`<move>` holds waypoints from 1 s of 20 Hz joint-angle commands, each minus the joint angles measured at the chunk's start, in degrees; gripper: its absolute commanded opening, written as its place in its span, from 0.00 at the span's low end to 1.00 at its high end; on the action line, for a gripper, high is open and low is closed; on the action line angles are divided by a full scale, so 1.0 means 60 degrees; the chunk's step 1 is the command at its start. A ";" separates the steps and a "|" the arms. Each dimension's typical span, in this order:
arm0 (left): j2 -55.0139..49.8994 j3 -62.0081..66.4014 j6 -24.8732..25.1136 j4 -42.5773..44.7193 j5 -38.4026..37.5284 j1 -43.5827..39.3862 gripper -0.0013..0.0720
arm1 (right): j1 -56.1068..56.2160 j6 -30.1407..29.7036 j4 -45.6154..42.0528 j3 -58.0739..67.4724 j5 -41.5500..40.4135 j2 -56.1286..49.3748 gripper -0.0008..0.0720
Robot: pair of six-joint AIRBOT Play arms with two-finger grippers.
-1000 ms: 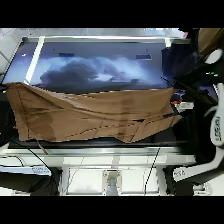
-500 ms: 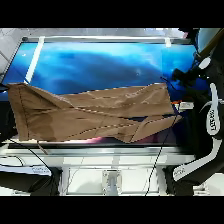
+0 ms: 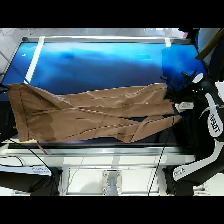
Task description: Fold the clothes and pants, and hang the long-sleeved shirts on hangers.
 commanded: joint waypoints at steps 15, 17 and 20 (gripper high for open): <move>-0.0004 -0.0004 0.0004 0.0004 -0.0251 -0.0004 0.05 | 0.0659 -0.0288 0.0335 -0.0466 -0.1249 0.0018 0.31; -0.0004 -0.0004 0.0004 0.0004 -0.0284 -0.0004 0.05 | 0.0397 -0.0291 0.0339 -0.0109 -0.1242 0.0280 0.41; -0.0004 -0.0004 0.0000 0.0004 -0.0280 -0.0004 0.05 | -0.0361 -0.0215 0.0550 0.0379 -0.0546 0.0590 0.50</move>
